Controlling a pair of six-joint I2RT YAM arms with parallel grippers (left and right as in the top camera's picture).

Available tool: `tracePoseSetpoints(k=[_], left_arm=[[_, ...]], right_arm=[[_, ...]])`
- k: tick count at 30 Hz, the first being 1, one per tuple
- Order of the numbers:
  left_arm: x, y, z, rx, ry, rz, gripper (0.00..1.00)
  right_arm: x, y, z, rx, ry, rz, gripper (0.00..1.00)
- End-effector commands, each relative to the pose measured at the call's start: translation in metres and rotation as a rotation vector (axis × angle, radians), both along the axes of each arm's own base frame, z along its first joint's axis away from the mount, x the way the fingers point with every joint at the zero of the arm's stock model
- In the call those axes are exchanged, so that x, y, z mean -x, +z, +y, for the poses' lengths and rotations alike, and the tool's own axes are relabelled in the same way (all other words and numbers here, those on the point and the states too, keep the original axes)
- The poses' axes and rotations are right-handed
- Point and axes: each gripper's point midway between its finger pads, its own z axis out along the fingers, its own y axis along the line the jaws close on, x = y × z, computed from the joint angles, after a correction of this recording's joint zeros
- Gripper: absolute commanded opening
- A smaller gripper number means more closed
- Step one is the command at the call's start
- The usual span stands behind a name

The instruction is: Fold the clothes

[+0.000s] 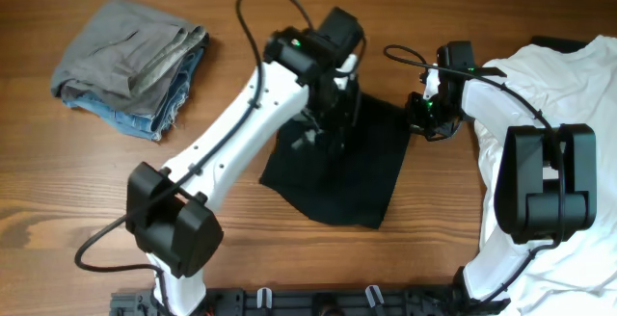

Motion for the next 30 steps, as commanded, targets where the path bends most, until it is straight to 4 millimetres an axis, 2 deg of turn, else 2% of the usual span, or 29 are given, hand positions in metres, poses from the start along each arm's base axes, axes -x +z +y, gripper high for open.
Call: tracePoseSetpoints(k=[1,2,4,5,6,7,10,12,13,14,15,16,17,18,19,20,21,22,24,26,27,28,30], left_arm=[[0.016,0.008,-0.028,0.017,-0.081,-0.047,0.08],[0.02,0.003,-0.032,0.008,-0.093,-0.038,0.1],[0.028,-0.013,-0.04,-0.018,-0.122,-0.007,0.37],[0.028,-0.019,-0.042,-0.033,-0.126,-0.004,0.72],[0.023,-0.025,-0.036,-0.076,-0.118,-0.023,0.98],[0.016,-0.026,-0.029,-0.099,-0.101,-0.044,1.0],[0.002,-0.016,-0.01,-0.101,-0.051,-0.053,1.0],[-0.009,-0.004,0.015,-0.102,-0.012,-0.059,0.99],[-0.015,-0.001,0.024,-0.102,0.003,-0.062,0.97],[-0.021,0.0,0.035,-0.106,0.018,-0.06,0.91],[-0.024,0.0,0.041,-0.111,0.033,-0.054,0.84],[-0.027,-0.003,0.048,-0.117,0.053,-0.044,0.62],[-0.029,-0.007,0.052,-0.116,0.065,-0.027,0.28],[-0.027,-0.012,0.052,-0.108,0.066,-0.007,0.08],[-0.024,-0.021,0.051,-0.106,0.064,0.012,0.04],[-0.021,-0.032,0.053,-0.115,0.062,0.028,0.04],[-0.016,-0.049,0.055,-0.133,0.065,0.06,0.04],[-0.01,-0.064,0.059,-0.149,0.076,0.088,0.04],[0.008,-0.091,0.07,-0.192,0.113,0.158,0.04],[0.025,-0.118,0.081,-0.225,0.113,0.205,0.04],[0.03,-0.128,0.084,-0.231,0.113,0.213,0.06],[0.036,-0.142,0.088,-0.235,0.113,0.22,0.11],[0.04,-0.155,0.09,-0.233,0.112,0.217,0.15]], right_arm=[[0.013,-0.028,-0.004,0.034,0.018,0.074,0.04],[0.013,-0.028,-0.004,0.034,0.018,0.074,0.04],[0.014,-0.028,-0.004,0.034,0.018,0.075,0.04],[0.014,-0.028,-0.004,0.034,0.018,0.078,0.04],[0.016,-0.028,-0.004,0.034,0.019,0.085,0.04],[0.017,-0.026,-0.006,0.034,0.014,0.093,0.04],[0.013,-0.003,-0.019,0.032,-0.024,0.077,0.05],[0.007,0.038,-0.03,0.024,-0.052,0.002,0.06],[0.005,0.059,-0.028,0.01,-0.042,-0.048,0.07],[0.006,0.083,-0.023,-0.01,-0.025,-0.107,0.1],[0.007,0.097,-0.019,-0.023,-0.016,-0.142,0.11],[0.009,0.117,-0.009,-0.055,0.014,-0.195,0.14],[0.014,0.145,0.016,-0.138,0.127,-0.283,0.2],[0.018,0.159,0.032,-0.183,0.202,-0.33,0.22],[0.024,0.166,0.048,-0.2,0.26,-0.349,0.23],[0.03,0.163,0.064,-0.194,0.298,-0.335,0.22],[0.033,0.15,0.071,-0.161,0.297,-0.301,0.2],[0.036,0.129,0.07,-0.1,0.251,-0.244,0.17],[0.043,0.09,0.055,0.001,0.152,-0.13,0.09],[0.053,0.044,0.024,0.092,0.0,0.029,0.08],[0.056,0.035,0.011,0.128,-0.069,0.079,0.07],[0.062,0.022,-0.008,0.171,-0.163,0.15,0.07],[0.071,0.016,-0.019,0.132,-0.208,0.223,0.06]])
